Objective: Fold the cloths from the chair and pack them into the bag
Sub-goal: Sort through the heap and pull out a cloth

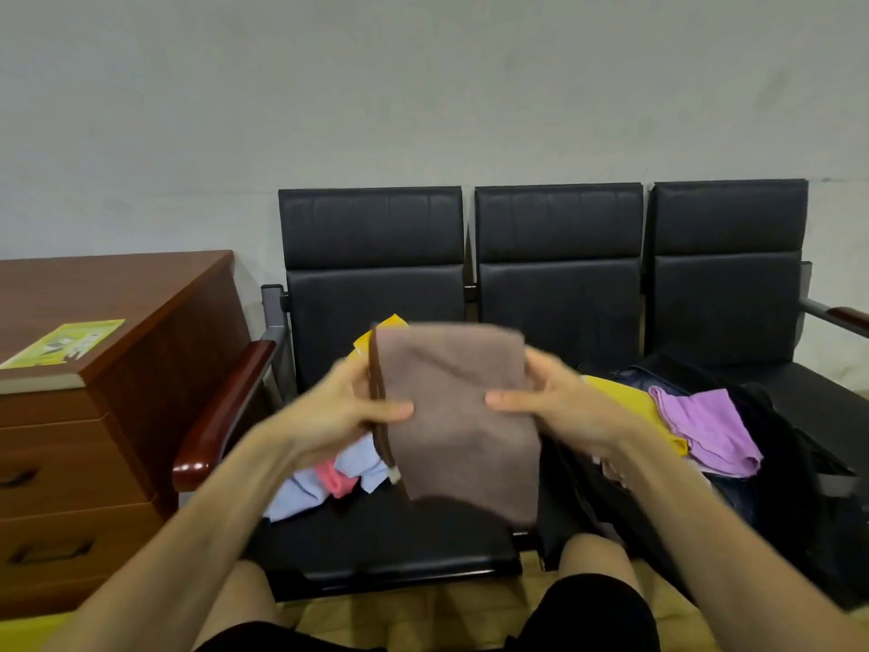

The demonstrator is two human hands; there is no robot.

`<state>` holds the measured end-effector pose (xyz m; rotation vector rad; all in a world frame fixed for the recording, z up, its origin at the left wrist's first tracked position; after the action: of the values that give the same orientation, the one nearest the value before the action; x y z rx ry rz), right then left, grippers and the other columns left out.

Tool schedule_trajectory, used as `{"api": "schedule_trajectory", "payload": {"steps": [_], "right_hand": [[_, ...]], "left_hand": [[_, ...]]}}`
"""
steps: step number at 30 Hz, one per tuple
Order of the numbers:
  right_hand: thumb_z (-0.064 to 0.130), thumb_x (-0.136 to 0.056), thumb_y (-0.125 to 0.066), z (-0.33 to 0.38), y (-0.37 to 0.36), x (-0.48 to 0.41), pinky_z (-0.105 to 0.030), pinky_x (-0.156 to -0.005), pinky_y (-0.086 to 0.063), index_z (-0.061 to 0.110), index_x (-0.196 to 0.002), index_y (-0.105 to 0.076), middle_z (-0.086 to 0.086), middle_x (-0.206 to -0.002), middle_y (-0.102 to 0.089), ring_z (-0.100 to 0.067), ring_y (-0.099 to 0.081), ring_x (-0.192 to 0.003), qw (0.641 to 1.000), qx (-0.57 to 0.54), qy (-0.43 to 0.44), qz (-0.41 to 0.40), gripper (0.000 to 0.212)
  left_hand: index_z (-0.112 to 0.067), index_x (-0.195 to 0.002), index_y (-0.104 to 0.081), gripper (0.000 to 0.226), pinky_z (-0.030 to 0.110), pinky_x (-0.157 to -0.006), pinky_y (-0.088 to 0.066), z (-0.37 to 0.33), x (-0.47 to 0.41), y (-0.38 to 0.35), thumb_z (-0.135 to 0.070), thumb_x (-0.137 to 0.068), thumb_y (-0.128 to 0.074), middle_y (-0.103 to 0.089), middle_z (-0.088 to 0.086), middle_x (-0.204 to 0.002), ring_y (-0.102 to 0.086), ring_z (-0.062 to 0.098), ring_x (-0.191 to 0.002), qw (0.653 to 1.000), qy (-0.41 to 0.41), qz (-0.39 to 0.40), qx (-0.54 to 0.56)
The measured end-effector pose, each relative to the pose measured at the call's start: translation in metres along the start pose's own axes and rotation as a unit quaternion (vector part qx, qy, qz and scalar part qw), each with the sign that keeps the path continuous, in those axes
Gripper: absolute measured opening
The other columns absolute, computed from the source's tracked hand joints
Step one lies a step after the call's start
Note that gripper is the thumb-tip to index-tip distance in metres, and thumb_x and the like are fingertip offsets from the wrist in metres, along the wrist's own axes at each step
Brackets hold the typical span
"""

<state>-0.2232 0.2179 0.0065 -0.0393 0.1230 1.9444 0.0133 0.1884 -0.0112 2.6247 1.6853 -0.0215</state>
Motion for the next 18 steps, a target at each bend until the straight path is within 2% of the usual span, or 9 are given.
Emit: {"api": "schedule_trajectory", "payload": {"steps": [1,2,4,6,7,9,12,14,18], "right_hand": [[0.003,-0.082,-0.068,0.021,0.003,0.005,-0.028,-0.083,-0.057,0.022,-0.111,-0.071,0.001,-0.105,-0.076,-0.015,-0.071,-0.101,0.999,0.025,0.047,0.009,0.035],[-0.004,-0.085,-0.064,0.037,0.005,0.008,-0.028,-0.081,-0.057,0.018,-0.102,-0.076,0.0,-0.101,-0.076,-0.015,-0.071,-0.098,0.995,0.054,0.084,0.012,0.03],[-0.014,-0.09,-0.056,0.052,0.009,0.006,-0.032,-0.08,-0.058,0.003,-0.088,-0.079,-0.006,-0.099,-0.075,-0.02,-0.071,-0.097,0.987,0.096,0.127,0.002,0.028],[-0.02,-0.089,-0.052,0.053,0.012,0.0,-0.032,-0.077,-0.058,0.0,-0.077,-0.077,-0.008,-0.099,-0.074,-0.023,-0.07,-0.096,0.985,0.107,0.137,-0.02,0.034],[-0.02,-0.088,-0.051,0.052,0.013,-0.003,-0.029,-0.075,-0.057,0.005,-0.071,-0.077,-0.006,-0.098,-0.074,-0.021,-0.07,-0.095,0.985,0.108,0.132,-0.028,0.04],[-0.02,-0.087,-0.049,0.043,0.013,-0.007,-0.028,-0.077,-0.055,0.014,-0.061,-0.075,-0.002,-0.097,-0.074,-0.019,-0.07,-0.098,0.987,0.107,0.119,-0.032,0.05],[-0.019,-0.087,-0.046,0.026,0.014,-0.01,-0.032,-0.078,-0.055,0.017,-0.056,-0.07,-0.002,-0.098,-0.073,-0.022,-0.067,-0.104,0.991,0.087,0.098,-0.034,0.054],[-0.019,-0.088,-0.045,0.018,0.013,-0.011,-0.03,-0.074,-0.055,0.018,-0.056,-0.07,-0.002,-0.095,-0.073,-0.022,-0.068,-0.101,0.993,0.06,0.087,-0.047,0.055],[-0.006,-0.097,-0.048,0.007,0.009,-0.007,-0.02,-0.054,-0.053,0.02,-0.068,-0.077,-0.003,-0.089,-0.074,-0.013,-0.071,-0.078,0.995,-0.037,0.044,-0.082,0.048]], "left_hand": [[-0.003,-0.11,-0.069,0.039,0.038,-0.083,-0.059,-0.02,0.003,0.001,0.01,-0.073,-0.073,-0.074,0.018,-0.101,-0.071,0.027,-0.095,0.996,-0.068,-0.028,-0.046],[0.004,-0.099,-0.071,0.026,0.032,-0.076,-0.058,-0.038,0.004,0.003,0.013,-0.074,-0.072,-0.074,0.015,-0.091,-0.071,0.019,-0.086,0.985,-0.136,-0.057,-0.093],[0.008,-0.081,-0.071,0.009,0.034,-0.069,-0.054,-0.056,0.004,0.005,0.008,-0.073,-0.074,-0.068,0.016,-0.079,-0.063,0.019,-0.075,0.964,-0.213,-0.086,-0.134],[-0.012,-0.073,-0.079,0.01,0.033,-0.078,-0.057,-0.061,0.002,0.005,-0.004,-0.067,-0.078,-0.074,0.008,-0.086,-0.068,0.017,-0.082,0.962,-0.223,-0.08,-0.134],[-0.021,-0.068,-0.08,0.024,0.032,-0.083,-0.057,-0.061,0.0,0.003,0.003,-0.068,-0.079,-0.076,0.003,-0.091,-0.07,0.016,-0.09,0.962,-0.221,-0.071,-0.142],[-0.027,-0.062,-0.079,0.057,0.034,-0.087,-0.055,-0.057,-0.003,0.0,0.026,-0.075,-0.063,-0.077,-0.003,-0.097,-0.07,0.018,-0.102,0.961,-0.217,-0.061,-0.157],[-0.027,-0.061,-0.079,0.077,0.029,-0.085,-0.055,-0.05,-0.005,-0.002,0.039,-0.071,-0.039,-0.077,-0.004,-0.1,-0.068,0.022,-0.108,0.962,-0.212,-0.068,-0.158],[-0.025,-0.062,-0.078,0.075,0.024,-0.077,-0.055,-0.049,-0.002,-0.005,0.037,-0.074,-0.037,-0.077,-0.001,-0.1,-0.069,0.022,-0.106,0.962,-0.217,-0.077,-0.149],[-0.022,-0.069,-0.077,0.047,0.024,-0.072,-0.057,-0.047,0.0,-0.012,0.016,-0.089,-0.056,-0.073,0.011,-0.099,-0.072,0.019,-0.093,0.969,-0.218,-0.067,-0.093]]}}
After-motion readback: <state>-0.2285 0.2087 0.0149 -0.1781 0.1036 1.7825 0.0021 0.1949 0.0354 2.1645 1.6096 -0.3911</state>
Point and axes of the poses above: each hand's wrist, its own x-axis away from the middle knuckle, its own y-axis out of the back of the hand, z = x × y, the point moved 3 cm from there along -x, towards the middle knuckle
